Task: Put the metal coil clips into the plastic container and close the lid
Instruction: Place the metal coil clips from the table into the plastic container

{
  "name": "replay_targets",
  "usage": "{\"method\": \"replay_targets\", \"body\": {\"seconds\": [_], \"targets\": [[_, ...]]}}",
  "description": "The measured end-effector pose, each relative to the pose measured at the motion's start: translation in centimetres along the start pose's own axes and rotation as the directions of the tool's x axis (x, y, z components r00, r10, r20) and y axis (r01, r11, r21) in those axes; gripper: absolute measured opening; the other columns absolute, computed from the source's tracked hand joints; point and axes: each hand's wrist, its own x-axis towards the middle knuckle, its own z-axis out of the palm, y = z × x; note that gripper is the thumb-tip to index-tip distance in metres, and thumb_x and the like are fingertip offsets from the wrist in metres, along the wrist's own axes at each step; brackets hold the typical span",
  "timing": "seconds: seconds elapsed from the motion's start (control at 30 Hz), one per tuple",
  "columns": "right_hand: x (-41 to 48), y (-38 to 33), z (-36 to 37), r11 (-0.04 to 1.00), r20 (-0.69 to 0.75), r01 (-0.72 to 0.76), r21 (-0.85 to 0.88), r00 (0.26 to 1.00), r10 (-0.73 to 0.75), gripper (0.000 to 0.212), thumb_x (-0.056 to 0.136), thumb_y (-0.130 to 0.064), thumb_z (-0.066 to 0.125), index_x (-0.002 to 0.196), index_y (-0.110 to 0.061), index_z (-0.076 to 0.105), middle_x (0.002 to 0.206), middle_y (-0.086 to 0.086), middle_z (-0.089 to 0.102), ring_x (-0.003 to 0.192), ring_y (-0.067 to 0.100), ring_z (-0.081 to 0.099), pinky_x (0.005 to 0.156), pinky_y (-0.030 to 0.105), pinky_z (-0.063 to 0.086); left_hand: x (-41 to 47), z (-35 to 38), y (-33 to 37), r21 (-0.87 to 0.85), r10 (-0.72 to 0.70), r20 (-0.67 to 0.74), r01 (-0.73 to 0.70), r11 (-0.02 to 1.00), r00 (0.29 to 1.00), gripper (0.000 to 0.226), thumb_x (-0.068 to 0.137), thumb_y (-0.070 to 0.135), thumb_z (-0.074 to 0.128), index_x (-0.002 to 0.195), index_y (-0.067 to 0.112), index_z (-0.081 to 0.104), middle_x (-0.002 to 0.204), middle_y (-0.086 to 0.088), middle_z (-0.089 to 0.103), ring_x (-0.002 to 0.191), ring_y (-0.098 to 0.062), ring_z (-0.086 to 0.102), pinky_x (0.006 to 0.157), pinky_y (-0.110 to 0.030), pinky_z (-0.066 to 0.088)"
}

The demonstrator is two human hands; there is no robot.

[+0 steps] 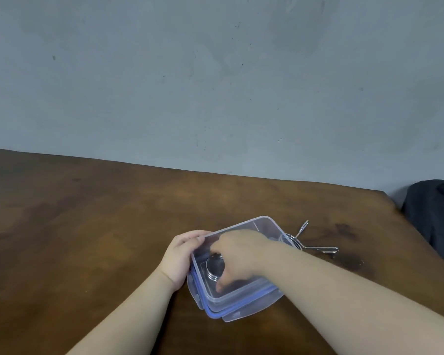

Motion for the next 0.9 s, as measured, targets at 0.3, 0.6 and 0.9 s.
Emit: {"method": "replay_targets", "body": {"seconds": [0.3,0.6,0.9], "targets": [[-1.5,1.1,-0.6,0.980,-0.133,0.079,0.185,0.990,-0.055,0.047,0.079,-0.060,0.068,0.122,-0.041,0.066,0.109,-0.014,0.069,0.098,0.009,0.062,0.083,0.036,0.055,-0.1,0.2,-0.2,0.033,0.028,0.005,-0.028,0.999,1.000,0.027,0.085,0.015,0.056,0.087,0.012,0.083,0.090,-0.013,0.080,0.087,-0.025,0.073,0.081,-0.036,0.055],[-7.7,15.1,-0.1,0.896,-0.208,-0.234,0.376,0.921,0.328,0.052,0.085,-0.008,0.074,0.126,-0.037,0.065,0.125,-0.010,0.064,0.113,0.006,0.058,0.084,0.007,0.036,0.3,0.1,-0.5,0.071,0.019,-0.023,-0.017,0.997,1.000,0.037,0.100,0.008,0.048,0.087,0.010,0.083,0.100,-0.022,0.079,0.102,-0.038,0.072,0.098,-0.047,0.051],[-7.6,16.3,2.3,0.938,-0.033,-0.290,0.192,0.953,0.301,0.053,0.076,-0.044,0.080,0.126,-0.045,0.060,0.111,-0.022,0.062,0.114,0.007,0.056,0.124,0.050,0.007,0.7,0.4,0.1,0.030,-0.046,-0.081,0.048,0.998,0.996,0.032,0.100,0.000,0.050,0.087,0.003,0.080,0.099,-0.024,0.079,0.097,-0.039,0.073,0.096,-0.050,0.052]]}}
